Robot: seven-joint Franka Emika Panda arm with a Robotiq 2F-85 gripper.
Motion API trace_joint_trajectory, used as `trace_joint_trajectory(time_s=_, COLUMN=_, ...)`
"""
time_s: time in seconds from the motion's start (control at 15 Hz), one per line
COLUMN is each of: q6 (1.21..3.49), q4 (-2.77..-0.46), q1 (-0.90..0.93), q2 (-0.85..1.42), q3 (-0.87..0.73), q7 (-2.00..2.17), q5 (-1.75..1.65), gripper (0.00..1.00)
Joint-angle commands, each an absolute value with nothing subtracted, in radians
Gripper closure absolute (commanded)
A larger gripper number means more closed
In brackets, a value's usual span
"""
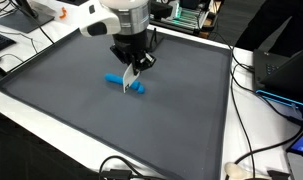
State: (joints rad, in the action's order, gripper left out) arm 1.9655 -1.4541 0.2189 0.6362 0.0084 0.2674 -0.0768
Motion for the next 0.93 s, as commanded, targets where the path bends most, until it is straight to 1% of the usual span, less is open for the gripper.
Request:
trace_joint_trajectory(time_s=0.0, q6=1.922, q4=-1.478, q1=0.2, q2=0.585, q3=0.006, q7=0.237, q5=-0.096, gripper=0.99)
trace_joint_trajectory(time_s=0.87, q6=1.91, q4=-1.478, q1=0.166, q2=0.636, q3=0.018, q7=0.151, q5=-0.083, gripper=0.99)
